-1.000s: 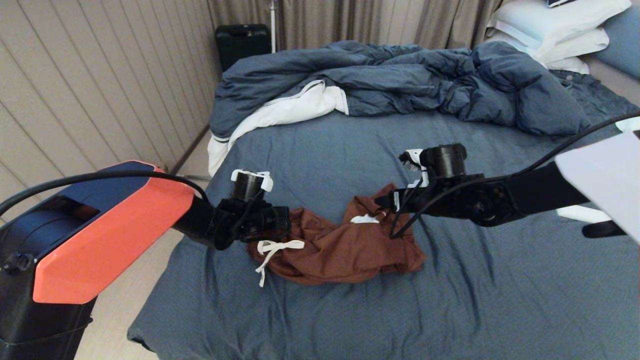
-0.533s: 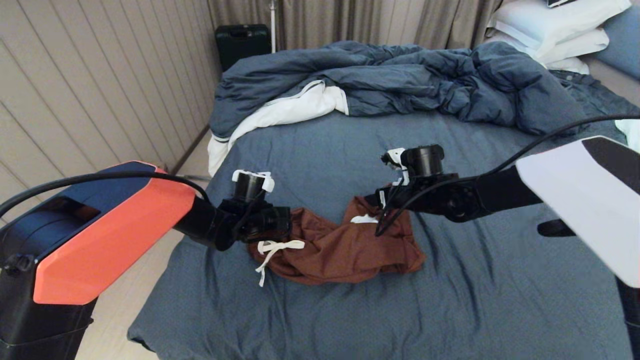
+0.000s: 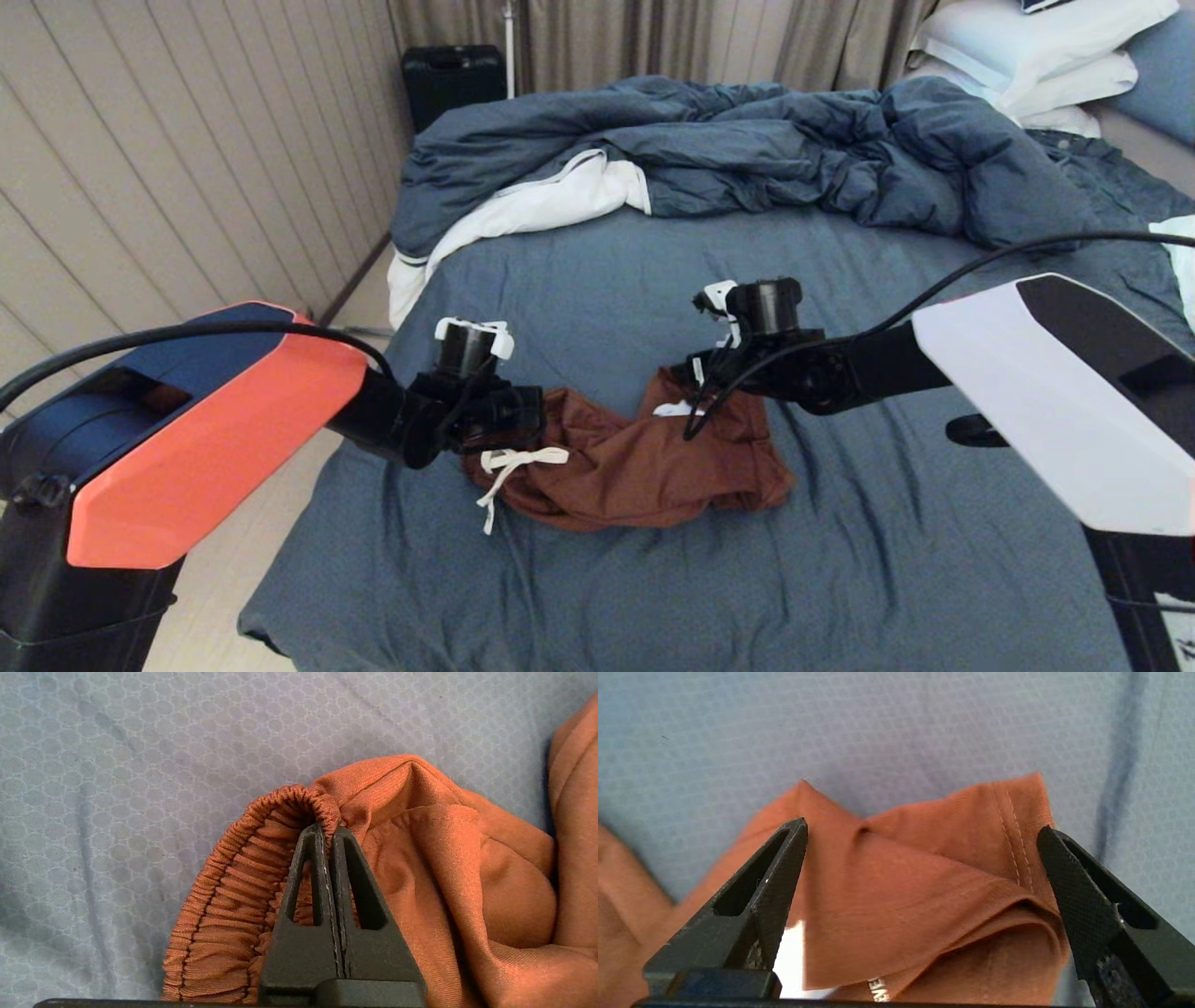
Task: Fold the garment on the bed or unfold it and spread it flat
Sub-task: Unford the brown shorts
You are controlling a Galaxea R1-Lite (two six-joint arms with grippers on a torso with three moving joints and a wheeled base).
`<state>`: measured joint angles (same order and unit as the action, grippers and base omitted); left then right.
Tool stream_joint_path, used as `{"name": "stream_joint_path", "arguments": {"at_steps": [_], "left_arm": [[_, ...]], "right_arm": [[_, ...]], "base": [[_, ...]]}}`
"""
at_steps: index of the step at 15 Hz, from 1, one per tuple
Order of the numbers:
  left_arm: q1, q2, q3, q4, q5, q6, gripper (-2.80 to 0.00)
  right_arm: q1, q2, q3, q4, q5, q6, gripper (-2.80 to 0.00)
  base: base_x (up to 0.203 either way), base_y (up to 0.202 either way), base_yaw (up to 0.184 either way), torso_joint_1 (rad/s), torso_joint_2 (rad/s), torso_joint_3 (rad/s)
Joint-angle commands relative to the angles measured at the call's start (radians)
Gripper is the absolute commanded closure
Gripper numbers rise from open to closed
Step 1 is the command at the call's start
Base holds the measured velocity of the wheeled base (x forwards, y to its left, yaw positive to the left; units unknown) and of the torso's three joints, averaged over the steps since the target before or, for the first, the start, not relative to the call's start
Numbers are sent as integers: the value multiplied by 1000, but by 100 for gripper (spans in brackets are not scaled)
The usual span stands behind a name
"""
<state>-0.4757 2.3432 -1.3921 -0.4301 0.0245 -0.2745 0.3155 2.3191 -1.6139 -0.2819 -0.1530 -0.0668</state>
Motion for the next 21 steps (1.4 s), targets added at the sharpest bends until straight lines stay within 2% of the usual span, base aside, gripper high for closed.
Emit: {"name": "stream_joint_path", "arguments": {"at_steps": [1,9,12,13,21], "left_arm": [[0,-1,-1,-2,0,-3,0],[0,1,1,-2,2,-2,0],[0,-1,1,-2,2,-3,0],[0,1,1,-2,2,-3,0],[1,13,-13,-4,1,-3,0]], "right_arm": [[2,1,-32,-1,-6,-4,-280],[36,77,-49,1,-7,-16,-280],[30,68,2,-1,-8,-15,-280],[25,60,16,-2,-8,-13,0],[-4,71,5,-3,-36,-14,0]], "base": [[0,0,0,0,0,0],[0,0,0,0,0,0],[0,0,0,0,0,0],[0,0,0,0,0,0],[0,0,0,0,0,0]]}}
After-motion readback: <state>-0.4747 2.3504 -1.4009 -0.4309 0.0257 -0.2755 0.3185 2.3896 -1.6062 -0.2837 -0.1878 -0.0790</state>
